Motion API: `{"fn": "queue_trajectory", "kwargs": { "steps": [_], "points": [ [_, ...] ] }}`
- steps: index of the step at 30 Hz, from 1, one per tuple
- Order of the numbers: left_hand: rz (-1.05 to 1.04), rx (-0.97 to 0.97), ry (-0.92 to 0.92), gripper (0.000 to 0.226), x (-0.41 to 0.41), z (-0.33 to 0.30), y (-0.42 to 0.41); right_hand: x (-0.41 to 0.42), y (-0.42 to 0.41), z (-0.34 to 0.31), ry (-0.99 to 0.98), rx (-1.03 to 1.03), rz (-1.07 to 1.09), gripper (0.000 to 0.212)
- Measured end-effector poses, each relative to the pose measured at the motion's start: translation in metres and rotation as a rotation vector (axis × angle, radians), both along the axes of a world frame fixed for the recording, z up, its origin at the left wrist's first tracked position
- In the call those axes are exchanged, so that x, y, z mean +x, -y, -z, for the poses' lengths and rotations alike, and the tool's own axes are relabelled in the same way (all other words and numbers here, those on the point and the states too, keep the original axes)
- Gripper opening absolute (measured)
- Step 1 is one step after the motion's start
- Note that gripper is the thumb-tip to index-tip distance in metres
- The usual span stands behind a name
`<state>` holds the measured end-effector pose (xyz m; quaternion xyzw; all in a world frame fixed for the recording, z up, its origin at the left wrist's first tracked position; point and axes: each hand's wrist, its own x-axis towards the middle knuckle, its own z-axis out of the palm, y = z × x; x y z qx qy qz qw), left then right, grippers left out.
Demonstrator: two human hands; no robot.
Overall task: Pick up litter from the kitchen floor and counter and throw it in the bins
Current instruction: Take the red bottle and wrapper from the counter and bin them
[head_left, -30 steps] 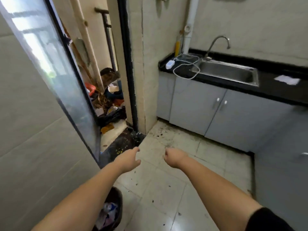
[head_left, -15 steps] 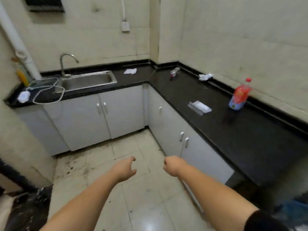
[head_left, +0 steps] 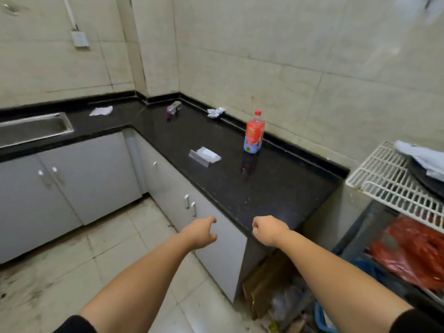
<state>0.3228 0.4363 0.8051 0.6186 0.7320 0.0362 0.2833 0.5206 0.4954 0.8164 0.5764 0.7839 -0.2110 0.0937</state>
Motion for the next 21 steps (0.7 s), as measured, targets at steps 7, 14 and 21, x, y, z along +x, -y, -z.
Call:
{"fn": "queue_trajectory", "kwargs": {
  "steps": [7,14,21],
  "points": [
    [-0.003,0.025,0.007,0.047,-0.019,0.009,-0.098,-0.007,-0.095,0.001,-0.026,0.043,0.047,0.032],
    [0.107,0.017,-0.078,0.052,-0.086,0.014,-0.257,-0.061,-0.242,0.003,-0.044,0.085,0.159,0.029],
    [0.239,-0.003,-0.304,0.064,-0.148,0.027,-0.375,-0.099,-0.373,-0.023,-0.083,0.269,0.262,0.036]
  ]
}}
